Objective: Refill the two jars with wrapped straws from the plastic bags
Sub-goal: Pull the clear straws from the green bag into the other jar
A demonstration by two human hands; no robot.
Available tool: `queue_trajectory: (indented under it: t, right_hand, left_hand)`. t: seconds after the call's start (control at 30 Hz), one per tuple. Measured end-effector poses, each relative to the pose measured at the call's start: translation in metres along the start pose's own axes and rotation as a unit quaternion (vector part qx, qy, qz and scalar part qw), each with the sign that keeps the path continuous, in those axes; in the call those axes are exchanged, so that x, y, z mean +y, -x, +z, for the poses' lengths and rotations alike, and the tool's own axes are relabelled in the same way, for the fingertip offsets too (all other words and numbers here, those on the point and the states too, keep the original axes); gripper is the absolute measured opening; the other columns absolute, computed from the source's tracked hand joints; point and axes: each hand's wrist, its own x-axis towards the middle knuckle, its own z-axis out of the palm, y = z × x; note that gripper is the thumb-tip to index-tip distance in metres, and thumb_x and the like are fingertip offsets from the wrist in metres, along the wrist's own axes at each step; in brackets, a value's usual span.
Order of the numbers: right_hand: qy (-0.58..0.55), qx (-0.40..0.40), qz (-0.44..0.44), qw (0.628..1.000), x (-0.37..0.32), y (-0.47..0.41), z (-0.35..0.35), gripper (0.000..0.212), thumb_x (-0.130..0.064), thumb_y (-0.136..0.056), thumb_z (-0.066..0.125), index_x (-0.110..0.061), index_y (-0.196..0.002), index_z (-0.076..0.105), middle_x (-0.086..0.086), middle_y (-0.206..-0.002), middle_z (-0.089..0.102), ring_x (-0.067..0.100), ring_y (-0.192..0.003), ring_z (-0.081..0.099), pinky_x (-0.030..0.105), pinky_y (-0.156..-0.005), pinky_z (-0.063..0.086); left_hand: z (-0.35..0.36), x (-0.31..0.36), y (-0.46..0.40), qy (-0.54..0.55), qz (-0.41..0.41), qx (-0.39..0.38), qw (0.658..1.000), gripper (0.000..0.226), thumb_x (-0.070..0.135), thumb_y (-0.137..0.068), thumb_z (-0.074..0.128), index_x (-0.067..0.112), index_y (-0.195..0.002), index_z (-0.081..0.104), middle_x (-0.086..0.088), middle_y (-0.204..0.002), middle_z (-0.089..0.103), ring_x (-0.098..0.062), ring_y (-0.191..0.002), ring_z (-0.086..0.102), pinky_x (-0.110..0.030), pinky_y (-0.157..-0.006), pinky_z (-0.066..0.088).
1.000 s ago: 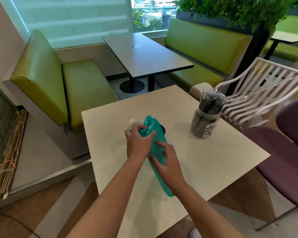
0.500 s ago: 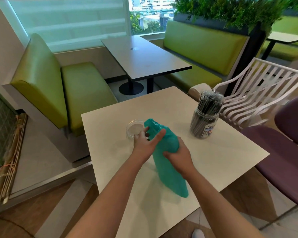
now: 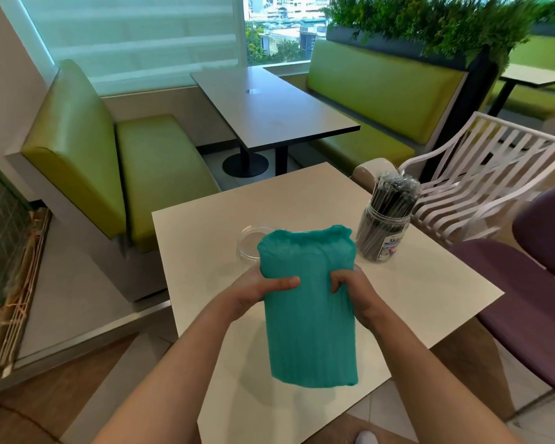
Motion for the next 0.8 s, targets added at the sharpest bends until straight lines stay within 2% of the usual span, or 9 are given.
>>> queue_trajectory:
  t: [0.2,0.3,0.43,0.57,0.7,0.8]
  right_hand:
    - [-0.002,0.024,-0.010,1.000,0.000,-0.009,0.006,0.049,-0.006,-0.041,0.048,-0.003,-0.090,0.057,0.014,-0.085,0.059,0.030,-0.079,0.054,0.039,-0.069,0.044]
    - [-0.008,0.040,-0.017,0.999,-0.003,-0.010,0.009,0.044,-0.004,-0.042,0.047,-0.008,-0.085,0.056,0.011,-0.081,0.059,0.027,-0.076,0.054,0.034,-0.065,0.044]
    - [-0.003,0.045,-0.040,0.998,-0.006,-0.010,0.012,0.050,-0.004,-0.044,0.046,-0.016,-0.091,0.062,0.006,-0.080,0.060,0.023,-0.076,0.053,0.032,-0.064,0.044]
    - [0.014,0.032,-0.088,0.996,-0.011,-0.007,0.013,0.048,-0.011,-0.056,0.049,-0.014,-0.102,0.064,0.002,-0.086,0.063,0.015,-0.079,0.055,0.028,-0.068,0.047]
    - [0.035,-0.003,-0.138,0.990,-0.017,-0.003,0.013,0.017,-0.012,-0.083,0.063,-0.018,-0.098,0.068,0.002,-0.094,0.069,0.013,-0.086,0.062,0.024,-0.074,0.050]
    - [0.110,0.017,-0.170,0.979,-0.019,-0.004,0.012,0.007,-0.016,-0.088,0.069,-0.019,-0.095,0.070,0.001,-0.094,0.070,0.015,-0.088,0.062,0.023,-0.074,0.050]
  left_hand:
    - [-0.006,0.003,0.005,-0.046,-0.012,-0.012,0.999,0.053,0.014,-0.075,0.082,0.025,-0.123,0.060,0.007,-0.116,0.071,-0.010,-0.105,0.067,-0.022,-0.075,0.055]
    - [-0.007,0.004,0.006,-0.082,-0.032,-0.019,0.996,0.050,0.016,-0.077,0.080,0.028,-0.121,0.060,0.011,-0.113,0.071,-0.006,-0.103,0.067,-0.024,-0.075,0.055]
    - [-0.007,-0.002,0.005,-0.080,-0.036,0.004,0.996,0.052,0.013,-0.075,0.082,0.026,-0.121,0.060,0.012,-0.108,0.073,-0.005,-0.097,0.069,-0.021,-0.070,0.056]
    - [-0.010,-0.012,0.000,-0.112,-0.031,0.086,0.989,0.056,0.026,-0.062,0.091,0.030,-0.111,0.065,0.016,-0.103,0.072,-0.004,-0.099,0.067,-0.017,-0.074,0.052]
    - [-0.014,-0.024,-0.004,-0.139,-0.016,0.172,0.975,0.063,0.033,-0.051,0.095,0.029,-0.107,0.068,0.014,-0.103,0.073,-0.006,-0.098,0.067,-0.027,-0.083,0.056]
    - [-0.013,-0.022,0.001,-0.166,-0.005,0.209,0.964,0.061,0.034,-0.055,0.094,0.028,-0.108,0.064,0.015,-0.103,0.070,-0.002,-0.093,0.064,-0.020,-0.074,0.052]
